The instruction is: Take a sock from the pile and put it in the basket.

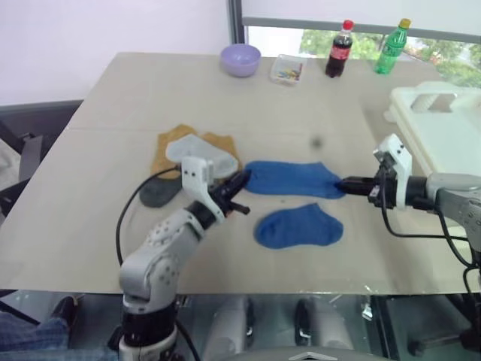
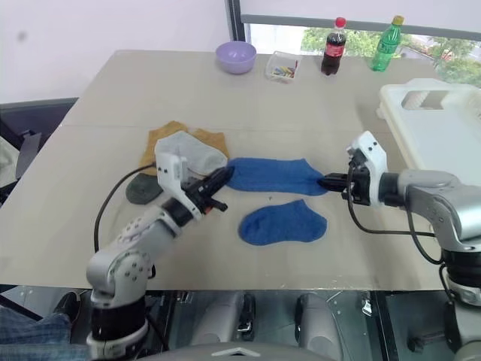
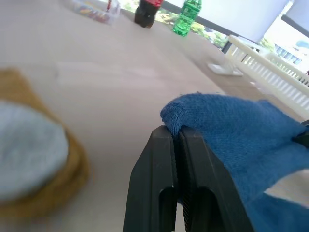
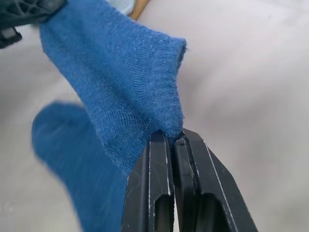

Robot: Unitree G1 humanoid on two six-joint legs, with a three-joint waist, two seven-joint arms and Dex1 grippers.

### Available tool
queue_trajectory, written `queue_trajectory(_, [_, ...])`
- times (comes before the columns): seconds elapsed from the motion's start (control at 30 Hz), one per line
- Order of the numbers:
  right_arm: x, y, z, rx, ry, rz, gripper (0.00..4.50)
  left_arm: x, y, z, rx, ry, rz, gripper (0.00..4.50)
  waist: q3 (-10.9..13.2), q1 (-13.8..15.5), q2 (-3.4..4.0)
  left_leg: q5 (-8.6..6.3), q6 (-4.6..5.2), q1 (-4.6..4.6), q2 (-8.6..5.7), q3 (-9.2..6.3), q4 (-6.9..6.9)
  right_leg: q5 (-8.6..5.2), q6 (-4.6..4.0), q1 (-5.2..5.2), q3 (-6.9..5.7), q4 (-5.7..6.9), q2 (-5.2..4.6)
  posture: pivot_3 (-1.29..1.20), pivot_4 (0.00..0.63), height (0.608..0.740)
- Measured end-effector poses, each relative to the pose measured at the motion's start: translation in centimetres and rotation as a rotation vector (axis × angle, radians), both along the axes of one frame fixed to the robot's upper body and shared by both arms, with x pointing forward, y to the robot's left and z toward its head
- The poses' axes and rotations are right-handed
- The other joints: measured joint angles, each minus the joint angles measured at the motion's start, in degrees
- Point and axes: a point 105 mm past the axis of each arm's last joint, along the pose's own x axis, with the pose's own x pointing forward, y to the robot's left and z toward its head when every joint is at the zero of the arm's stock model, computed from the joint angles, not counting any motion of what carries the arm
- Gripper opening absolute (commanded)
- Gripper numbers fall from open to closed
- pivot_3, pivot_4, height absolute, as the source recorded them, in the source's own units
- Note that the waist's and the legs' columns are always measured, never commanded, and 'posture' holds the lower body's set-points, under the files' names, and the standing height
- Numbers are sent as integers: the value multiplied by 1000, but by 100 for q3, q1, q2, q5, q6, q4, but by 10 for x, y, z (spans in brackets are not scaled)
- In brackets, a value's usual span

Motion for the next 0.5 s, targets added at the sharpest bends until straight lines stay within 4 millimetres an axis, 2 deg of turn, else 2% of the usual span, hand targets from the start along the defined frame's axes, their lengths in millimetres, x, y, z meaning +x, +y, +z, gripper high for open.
queue_trajectory(0.17, [-5,10,-1,-16,26,39,0,-29,-19,-19,40,84,-43,169,0,-2,0,-2,5,8,3,0,1,-9,-24,0,-1,3,6,0,150,733])
queue_trajectory(0.33, [-10,13,-6,-65,64,76,0,-46,-32,-30,40,147,-51,169,0,4,0,-4,8,1,0,0,0,-10,-26,-1,2,0,5,0,150,733])
queue_trajectory(0.5, [-16,13,-8,-102,87,102,0,-51,-39,-33,24,171,-42,169,0,7,0,-7,14,-3,-1,0,1,-10,-25,-3,-2,-5,4,0,150,733])
